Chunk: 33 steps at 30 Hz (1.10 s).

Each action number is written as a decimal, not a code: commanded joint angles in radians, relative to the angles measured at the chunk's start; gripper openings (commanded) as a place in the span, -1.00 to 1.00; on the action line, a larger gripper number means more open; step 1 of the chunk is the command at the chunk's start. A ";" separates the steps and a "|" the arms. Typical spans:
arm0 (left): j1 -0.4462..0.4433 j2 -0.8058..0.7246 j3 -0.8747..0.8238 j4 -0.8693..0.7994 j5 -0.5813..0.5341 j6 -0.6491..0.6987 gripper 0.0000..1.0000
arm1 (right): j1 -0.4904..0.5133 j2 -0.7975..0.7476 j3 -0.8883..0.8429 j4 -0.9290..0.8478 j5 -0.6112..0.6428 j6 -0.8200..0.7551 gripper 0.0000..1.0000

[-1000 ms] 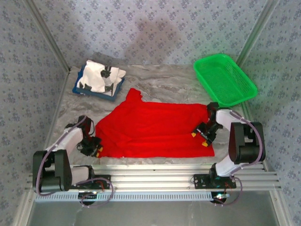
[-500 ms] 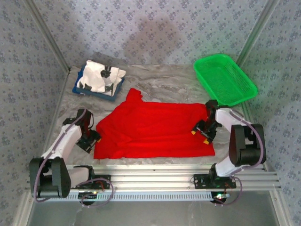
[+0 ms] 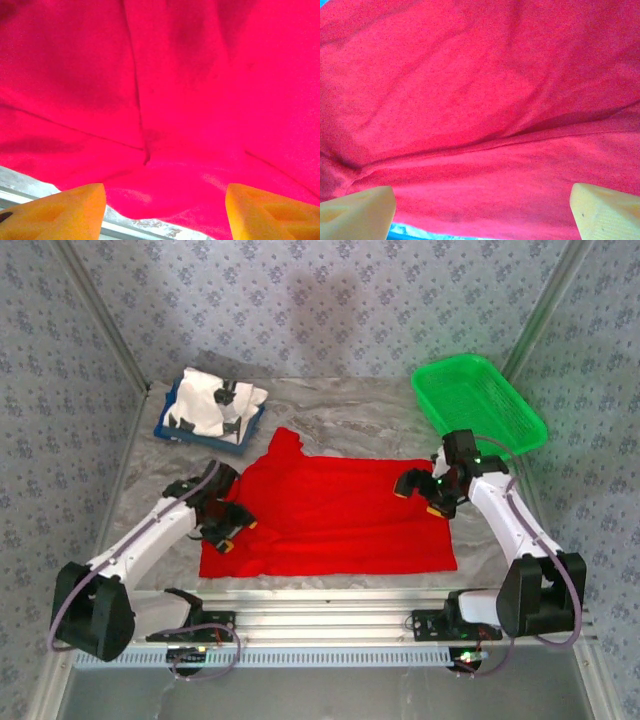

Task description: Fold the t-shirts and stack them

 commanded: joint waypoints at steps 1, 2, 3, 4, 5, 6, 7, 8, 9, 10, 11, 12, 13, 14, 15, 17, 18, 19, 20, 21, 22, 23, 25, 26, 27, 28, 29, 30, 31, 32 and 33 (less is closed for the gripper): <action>-0.013 -0.002 -0.104 0.107 0.075 -0.153 0.28 | 0.036 -0.012 0.030 -0.001 -0.082 -0.061 0.86; -0.016 -0.002 -0.121 0.142 0.077 -0.175 0.27 | 0.043 -0.012 0.031 0.006 -0.094 -0.061 0.86; -0.021 0.004 -0.129 0.165 0.070 -0.193 0.26 | 0.055 -0.012 0.034 0.010 -0.106 -0.068 0.87; -0.022 0.014 -0.127 0.176 0.061 -0.203 0.24 | 0.066 -0.013 0.038 0.013 -0.111 -0.074 0.87; -0.023 0.023 -0.121 0.181 0.051 -0.207 0.23 | 0.076 -0.015 0.040 0.015 -0.114 -0.081 0.87; -0.023 0.032 -0.113 0.181 0.037 -0.210 0.21 | 0.083 -0.017 0.042 0.019 -0.121 -0.084 0.87; -0.024 0.041 -0.110 0.182 0.025 -0.216 0.19 | 0.089 -0.020 0.042 0.028 -0.126 -0.083 0.87; -0.024 0.047 -0.110 0.205 0.021 -0.222 0.18 | 0.092 -0.022 0.040 0.033 -0.130 -0.081 0.87; -0.025 0.055 -0.114 0.228 0.021 -0.232 0.16 | 0.095 -0.026 0.040 0.038 -0.135 -0.080 0.87; -0.024 0.066 -0.117 0.245 0.024 -0.240 0.15 | 0.096 -0.027 0.040 0.040 -0.137 -0.080 0.87; -0.025 0.075 -0.122 0.252 0.024 -0.246 0.13 | 0.098 -0.029 0.040 0.041 -0.137 -0.080 0.87; -0.025 0.083 -0.126 0.259 0.026 -0.250 0.10 | 0.098 -0.030 0.041 0.040 -0.135 -0.080 0.88; -0.024 0.088 -0.129 0.261 0.025 -0.250 0.09 | 0.098 -0.030 0.040 0.037 -0.132 -0.081 0.87; -0.024 0.091 -0.131 0.256 0.025 -0.251 0.09 | 0.098 -0.030 0.042 0.033 -0.129 -0.083 0.88; -0.025 0.091 -0.135 0.256 0.025 -0.252 0.07 | 0.098 -0.030 0.041 0.029 -0.126 -0.084 0.88; -0.025 0.091 -0.142 0.268 0.031 -0.259 -0.03 | 0.098 -0.029 0.036 0.027 -0.125 -0.087 0.88; -0.026 0.092 -0.143 0.273 0.031 -0.261 -0.11 | 0.098 -0.029 0.036 0.029 -0.124 -0.086 0.88; -0.026 0.093 -0.142 0.278 0.031 -0.261 -0.21 | 0.098 -0.027 0.036 0.029 -0.122 -0.084 0.88; -0.026 0.094 -0.141 0.280 0.032 -0.261 -0.28 | 0.098 -0.026 0.035 0.031 -0.119 -0.083 0.88; -0.027 0.096 -0.140 0.287 0.036 -0.259 -0.33 | 0.098 -0.026 0.035 0.033 -0.119 -0.082 0.88; -0.028 0.098 -0.142 0.290 0.042 -0.258 -0.43 | 0.098 -0.026 0.035 0.033 -0.118 -0.082 0.88; -0.028 0.102 -0.142 0.292 0.045 -0.255 -0.52 | 0.098 -0.024 0.034 0.033 -0.117 -0.081 0.88; -0.028 0.099 -0.148 0.293 0.047 -0.253 -0.76 | 0.099 -0.024 0.036 0.027 -0.115 -0.082 0.89; -0.028 0.098 -0.151 0.294 0.048 -0.254 -0.85 | 0.097 -0.024 0.036 0.024 -0.114 -0.082 0.89; -0.029 0.094 -0.153 0.295 0.046 -0.252 -0.93 | 0.098 -0.024 0.037 0.021 -0.111 -0.080 0.89; -0.028 0.090 -0.152 0.295 0.044 -0.251 -0.98 | 0.098 -0.026 0.037 0.021 -0.108 -0.079 0.88; -0.027 0.089 -0.148 0.297 0.042 -0.248 -1.00 | 0.098 -0.026 0.037 0.023 -0.107 -0.078 0.89; -0.026 0.089 -0.143 0.301 0.039 -0.240 -1.00 | 0.098 -0.026 0.037 0.026 -0.103 -0.077 0.88; -0.025 0.095 -0.132 0.302 0.040 -0.229 -1.00 | 0.098 -0.025 0.037 0.027 -0.100 -0.074 0.88; -0.025 0.104 -0.117 0.300 0.043 -0.217 -1.00 | 0.098 -0.024 0.037 0.027 -0.101 -0.073 0.89; -0.025 0.119 -0.097 0.293 0.044 -0.198 -1.00 | 0.097 -0.025 0.037 0.028 -0.101 -0.073 0.89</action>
